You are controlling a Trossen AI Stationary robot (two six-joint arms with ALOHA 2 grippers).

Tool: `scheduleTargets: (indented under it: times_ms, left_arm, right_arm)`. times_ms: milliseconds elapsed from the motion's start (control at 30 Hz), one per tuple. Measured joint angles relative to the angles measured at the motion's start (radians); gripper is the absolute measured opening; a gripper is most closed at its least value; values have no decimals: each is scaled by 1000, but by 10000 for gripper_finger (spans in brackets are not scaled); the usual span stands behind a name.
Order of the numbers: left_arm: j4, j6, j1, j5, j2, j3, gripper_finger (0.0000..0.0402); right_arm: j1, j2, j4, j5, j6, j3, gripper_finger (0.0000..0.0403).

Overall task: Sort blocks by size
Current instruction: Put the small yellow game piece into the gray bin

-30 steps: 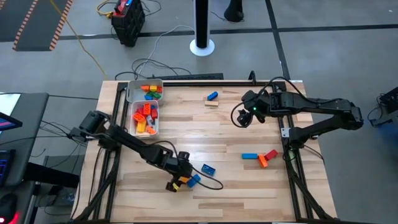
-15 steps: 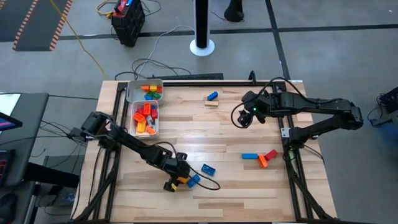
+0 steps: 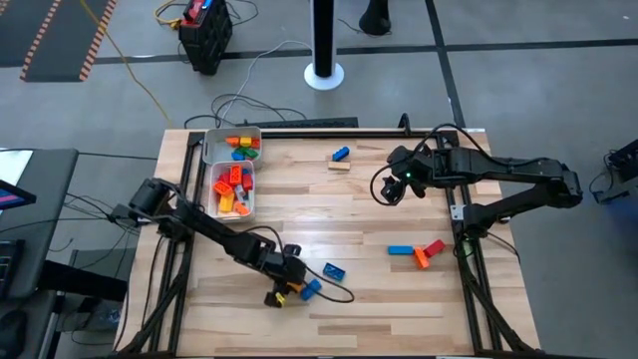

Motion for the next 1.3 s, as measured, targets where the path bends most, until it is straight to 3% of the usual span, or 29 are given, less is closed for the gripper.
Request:
scheduleTargets:
  times_ms: [200,333,467,600,1000,1167,1300]
  left_arm:
    - [-160,-94,55,-7,-74,-4,124]
    - [-272,-81,125,-85,-173,-2,124]
    - [-419,-78,246,-220,-260,-2,124]
    - [-503,-48,421,-257,-343,-2,125]
    - [-508,45,1009,-301,-389,-2,126]
    - [-486,46,1133,-344,-387,-2,127]
    - [-461,42,1164,-271,-388,-1,136]
  right_arm:
    - [-14,0,10,0,0,0,284]
    - [-17,0,43,0,3,0,284]
    - [-15,4,93,0,25,0,284]
    - [3,17,139,1,27,-1,284]
    - [115,77,204,0,129,-1,284]
    - [154,98,192,1,191,0,284]
    - [158,112,189,3,221,-1,284]
